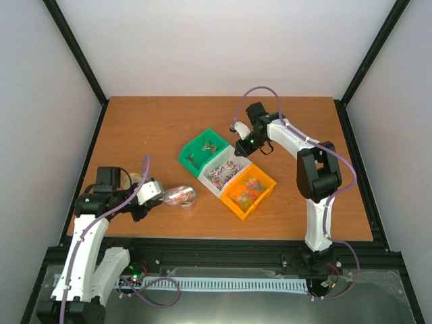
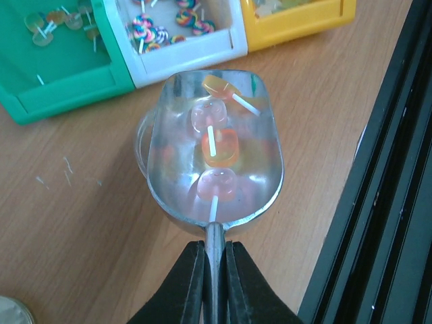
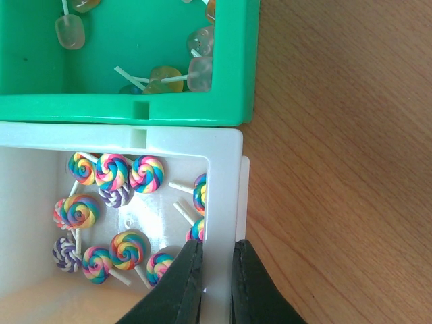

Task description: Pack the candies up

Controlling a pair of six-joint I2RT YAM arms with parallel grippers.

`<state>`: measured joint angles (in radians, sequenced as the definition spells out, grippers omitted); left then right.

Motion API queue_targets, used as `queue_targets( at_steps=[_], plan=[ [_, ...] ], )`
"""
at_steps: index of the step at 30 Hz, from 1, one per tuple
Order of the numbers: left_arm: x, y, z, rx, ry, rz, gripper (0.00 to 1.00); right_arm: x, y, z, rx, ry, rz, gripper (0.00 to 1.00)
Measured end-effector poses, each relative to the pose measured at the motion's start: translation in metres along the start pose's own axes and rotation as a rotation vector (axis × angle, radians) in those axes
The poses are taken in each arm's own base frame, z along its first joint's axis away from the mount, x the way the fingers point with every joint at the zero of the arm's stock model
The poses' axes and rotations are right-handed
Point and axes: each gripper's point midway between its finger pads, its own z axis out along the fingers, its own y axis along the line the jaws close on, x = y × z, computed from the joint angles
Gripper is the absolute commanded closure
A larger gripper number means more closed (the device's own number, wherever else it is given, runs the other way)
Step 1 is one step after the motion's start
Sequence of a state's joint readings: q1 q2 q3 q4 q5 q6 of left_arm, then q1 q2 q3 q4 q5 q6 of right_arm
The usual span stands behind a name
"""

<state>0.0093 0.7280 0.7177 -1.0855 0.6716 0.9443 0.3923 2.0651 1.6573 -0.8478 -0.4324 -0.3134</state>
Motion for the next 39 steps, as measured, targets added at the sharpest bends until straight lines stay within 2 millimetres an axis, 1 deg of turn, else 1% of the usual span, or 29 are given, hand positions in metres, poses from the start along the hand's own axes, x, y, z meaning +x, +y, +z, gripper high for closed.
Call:
queue_targets(
  at_steps=[6, 11, 29, 30, 32, 35, 36, 37, 39],
  plan=[
    [0.019, -0.002, 0.002, 0.024, 0.099, -0.014, 0.99, 0.000, 0.000, 0.000, -0.002, 0.000, 0.000, 0.97],
    [0.025, 0.004, -0.001, 0.049, 0.186, -0.010, 0.99, 0.000, 0.000, 0.000, -0.002, -0.001, 0.002, 0.97],
    [0.012, 0.033, -0.021, 0.091, 0.328, 0.069, 0.99, -0.001, 0.000, 0.000, -0.003, 0.003, 0.024, 0.96],
    [0.012, 0.033, -0.021, 0.092, 0.334, 0.070, 0.99, -0.001, 0.000, 0.000, -0.004, 0.004, 0.025, 0.95],
    [0.013, 0.034, -0.023, 0.097, 0.349, 0.072, 0.99, 0.000, 0.001, 0.000, -0.006, 0.004, 0.029, 0.89],
    [0.014, 0.034, -0.025, 0.106, 0.368, 0.075, 0.99, 0.000, 0.001, 0.000, -0.007, 0.005, 0.036, 0.76],
    [0.015, 0.034, -0.026, 0.108, 0.373, 0.077, 0.99, 0.000, 0.001, 0.000, -0.008, 0.005, 0.042, 0.69],
    [0.015, 0.033, -0.026, 0.111, 0.379, 0.080, 0.99, 0.000, 0.001, 0.000, -0.009, 0.005, 0.047, 0.64],
    [0.016, 0.032, -0.027, 0.117, 0.388, 0.082, 0.99, -0.001, 0.001, 0.001, -0.012, 0.007, 0.053, 0.60]
  ],
)
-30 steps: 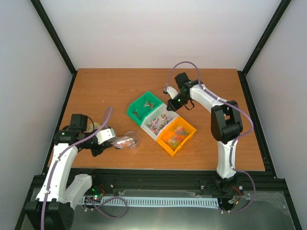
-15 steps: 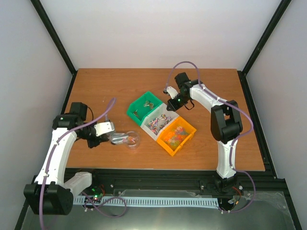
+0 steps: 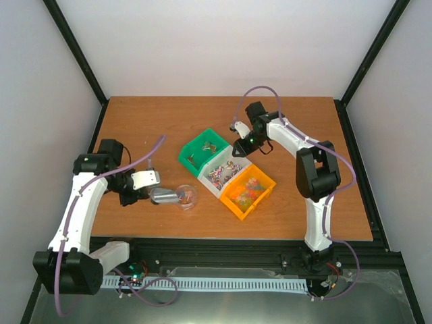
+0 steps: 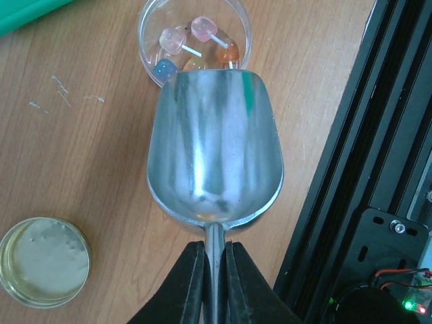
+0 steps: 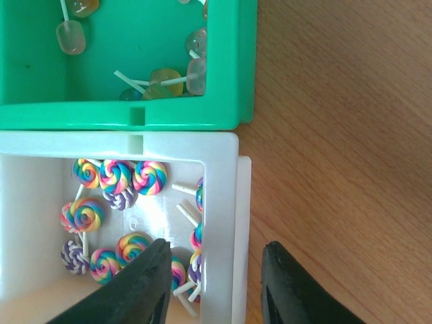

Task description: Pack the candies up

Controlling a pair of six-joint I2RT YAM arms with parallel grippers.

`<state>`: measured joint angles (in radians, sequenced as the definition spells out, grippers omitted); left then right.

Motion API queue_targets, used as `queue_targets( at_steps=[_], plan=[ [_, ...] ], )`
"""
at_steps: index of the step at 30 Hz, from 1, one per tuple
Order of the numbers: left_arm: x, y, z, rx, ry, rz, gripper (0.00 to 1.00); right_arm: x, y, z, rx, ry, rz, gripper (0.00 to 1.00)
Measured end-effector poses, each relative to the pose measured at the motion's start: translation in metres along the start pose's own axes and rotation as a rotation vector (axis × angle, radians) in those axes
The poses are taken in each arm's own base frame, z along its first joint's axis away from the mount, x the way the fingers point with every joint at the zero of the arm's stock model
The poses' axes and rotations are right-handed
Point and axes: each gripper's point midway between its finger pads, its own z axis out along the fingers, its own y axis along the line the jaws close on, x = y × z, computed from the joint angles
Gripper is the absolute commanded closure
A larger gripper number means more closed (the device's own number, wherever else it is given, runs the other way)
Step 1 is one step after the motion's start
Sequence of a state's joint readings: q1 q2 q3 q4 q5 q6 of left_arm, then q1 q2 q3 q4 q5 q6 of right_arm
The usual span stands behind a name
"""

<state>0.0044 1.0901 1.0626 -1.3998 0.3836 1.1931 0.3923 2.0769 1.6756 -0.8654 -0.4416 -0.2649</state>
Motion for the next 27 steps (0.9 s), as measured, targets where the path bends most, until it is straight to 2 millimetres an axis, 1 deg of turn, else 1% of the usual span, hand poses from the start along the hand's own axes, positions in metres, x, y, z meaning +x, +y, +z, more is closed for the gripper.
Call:
queue_targets(
  at_steps=[3, 6, 9, 11, 14, 16, 21, 23, 27],
  plan=[
    [-0.001, 0.001, -0.003, 0.003, 0.009, -0.002, 0.99, -0.001, 0.000, -0.002, 0.004, 0.002, -0.004, 0.58],
    [-0.008, 0.009, -0.012, -0.004, 0.005, -0.016, 0.99, 0.000, -0.002, -0.003, 0.016, 0.011, -0.007, 0.57],
    [-0.025, 0.026, -0.027, -0.019, -0.021, -0.058, 0.99, 0.005, -0.004, -0.003, 0.027, 0.032, -0.007, 0.63],
    [-0.040, 0.041, -0.037, -0.031, -0.042, -0.093, 0.99, 0.008, -0.004, -0.002, 0.028, 0.042, -0.001, 0.67],
    [-0.058, 0.052, -0.040, -0.019, -0.046, -0.128, 0.99, 0.013, -0.003, 0.000, 0.023, 0.058, 0.016, 0.71],
    [-0.072, 0.054, -0.040, 0.011, -0.032, -0.132, 0.99, 0.017, -0.003, 0.001, 0.021, 0.068, 0.033, 0.73],
    [-0.099, 0.059, -0.041, 0.034, 0.022, -0.140, 0.99, 0.028, -0.001, 0.004, 0.016, 0.089, 0.065, 0.83],
    [-0.105, 0.061, -0.042, 0.008, 0.055, -0.126, 0.99, 0.031, 0.000, 0.004, 0.016, 0.094, 0.083, 0.87],
    [-0.117, 0.054, -0.041, -0.018, 0.128, -0.078, 0.99, 0.033, 0.003, 0.004, 0.002, 0.089, 0.109, 0.96]
  ],
)
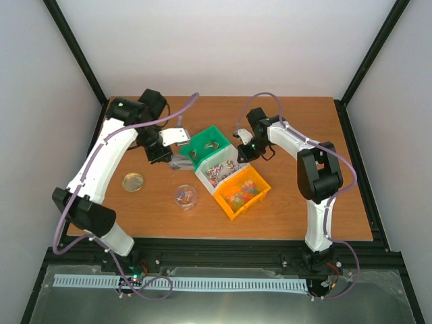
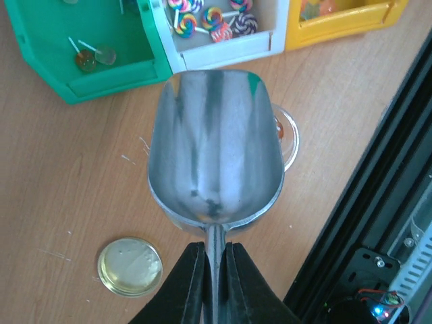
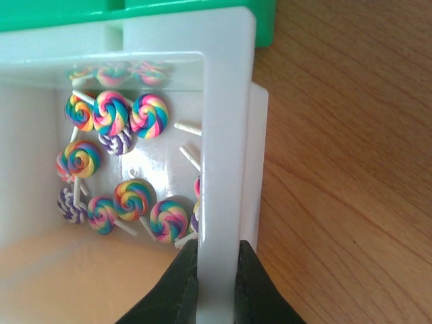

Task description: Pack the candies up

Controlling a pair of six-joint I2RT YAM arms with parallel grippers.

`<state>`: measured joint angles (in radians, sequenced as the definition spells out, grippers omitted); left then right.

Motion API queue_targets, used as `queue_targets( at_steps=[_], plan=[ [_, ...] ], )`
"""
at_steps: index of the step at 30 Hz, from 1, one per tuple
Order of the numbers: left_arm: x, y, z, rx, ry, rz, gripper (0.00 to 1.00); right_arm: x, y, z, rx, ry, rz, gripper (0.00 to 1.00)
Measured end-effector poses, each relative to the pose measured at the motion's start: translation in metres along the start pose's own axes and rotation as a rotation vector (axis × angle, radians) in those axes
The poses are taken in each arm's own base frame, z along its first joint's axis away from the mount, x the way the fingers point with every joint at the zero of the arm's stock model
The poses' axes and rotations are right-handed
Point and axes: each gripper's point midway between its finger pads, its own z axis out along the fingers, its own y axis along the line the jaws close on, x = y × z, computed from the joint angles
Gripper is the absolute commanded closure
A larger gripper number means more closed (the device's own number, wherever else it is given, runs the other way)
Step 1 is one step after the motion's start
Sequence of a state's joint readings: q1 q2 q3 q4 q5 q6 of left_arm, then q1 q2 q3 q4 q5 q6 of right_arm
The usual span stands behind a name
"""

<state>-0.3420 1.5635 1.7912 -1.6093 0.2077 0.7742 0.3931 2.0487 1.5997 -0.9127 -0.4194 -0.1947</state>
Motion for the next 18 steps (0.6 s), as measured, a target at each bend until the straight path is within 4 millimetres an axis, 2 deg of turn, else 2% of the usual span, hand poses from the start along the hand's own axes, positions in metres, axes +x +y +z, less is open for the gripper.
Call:
queue_targets(
  at_steps=[4, 6, 11, 15, 18],
  plan=[
    [-0.018, 0.011, 0.005, -0.028, 0.037, -0.033, 0.99, -0.005, 0.002, 0.000, -0.013, -0.019, 0.032, 0.97],
    [-0.019, 0.019, 0.011, -0.033, 0.060, -0.071, 0.99, -0.007, 0.002, -0.001, -0.022, -0.030, 0.039, 0.96],
    [-0.017, 0.026, 0.023, -0.034, 0.102, -0.146, 0.99, -0.005, -0.008, -0.004, -0.016, -0.033, 0.063, 0.61],
    [-0.020, 0.028, 0.019, -0.054, 0.080, -0.187, 0.99, -0.012, -0.017, -0.010, 0.024, -0.051, 0.070, 0.54],
    [-0.024, 0.031, 0.017, -0.074, 0.053, -0.204, 0.99, -0.019, -0.021, -0.014, 0.081, -0.062, 0.047, 0.54]
  ],
)
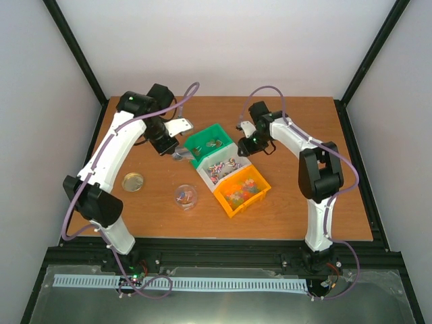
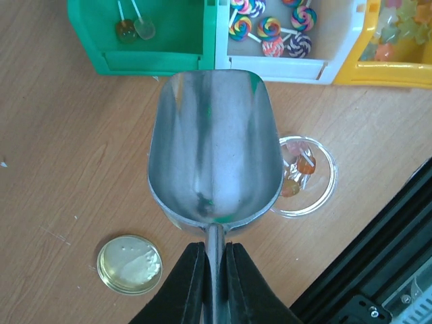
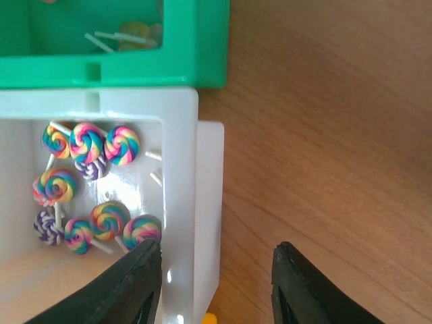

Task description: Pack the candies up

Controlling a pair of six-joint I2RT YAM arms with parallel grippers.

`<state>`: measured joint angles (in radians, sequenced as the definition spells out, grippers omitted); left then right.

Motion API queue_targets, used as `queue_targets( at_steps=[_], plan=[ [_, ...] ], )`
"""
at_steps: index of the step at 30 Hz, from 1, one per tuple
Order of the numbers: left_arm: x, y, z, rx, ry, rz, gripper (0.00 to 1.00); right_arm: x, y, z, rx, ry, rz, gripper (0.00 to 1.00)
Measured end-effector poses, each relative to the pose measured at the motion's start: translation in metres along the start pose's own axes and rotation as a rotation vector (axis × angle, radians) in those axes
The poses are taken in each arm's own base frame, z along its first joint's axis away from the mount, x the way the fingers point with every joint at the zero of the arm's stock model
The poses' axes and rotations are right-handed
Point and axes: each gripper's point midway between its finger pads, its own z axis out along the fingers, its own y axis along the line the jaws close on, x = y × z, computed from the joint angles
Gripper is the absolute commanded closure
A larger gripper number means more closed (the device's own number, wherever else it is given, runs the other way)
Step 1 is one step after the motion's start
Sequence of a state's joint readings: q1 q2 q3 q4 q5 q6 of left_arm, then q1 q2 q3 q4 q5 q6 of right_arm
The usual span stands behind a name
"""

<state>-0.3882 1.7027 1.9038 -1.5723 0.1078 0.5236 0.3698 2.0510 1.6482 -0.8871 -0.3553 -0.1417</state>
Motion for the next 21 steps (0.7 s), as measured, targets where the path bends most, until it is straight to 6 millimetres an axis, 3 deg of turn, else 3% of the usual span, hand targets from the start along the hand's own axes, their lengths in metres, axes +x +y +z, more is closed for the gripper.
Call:
queue_targets(
  at_steps=[5, 8, 14, 17, 21],
  plan=[
    [-0.006, 0.004, 0.001, -0.016, -0.026, -0.012, 0.99, -0.018, 0.000, -0.003, 0.060, -0.007, -0.036, 0.59],
    [-0.007, 0.005, 0.004, -0.023, -0.030, -0.017, 0.99, -0.027, -0.001, 0.009, 0.062, 0.014, -0.035, 0.66],
    [-0.008, 0.008, 0.006, -0.032, -0.033, -0.023, 0.99, -0.012, 0.000, 0.036, 0.030, 0.102, -0.011, 0.85],
    [-0.009, 0.008, 0.006, -0.034, -0.036, -0.026, 0.99, -0.004, 0.000, 0.040, 0.010, 0.125, 0.006, 0.96],
    [-0.009, 0.009, 0.006, -0.033, -0.038, -0.030, 0.99, -0.003, -0.003, 0.039, -0.042, 0.111, 0.037, 0.97]
  ],
)
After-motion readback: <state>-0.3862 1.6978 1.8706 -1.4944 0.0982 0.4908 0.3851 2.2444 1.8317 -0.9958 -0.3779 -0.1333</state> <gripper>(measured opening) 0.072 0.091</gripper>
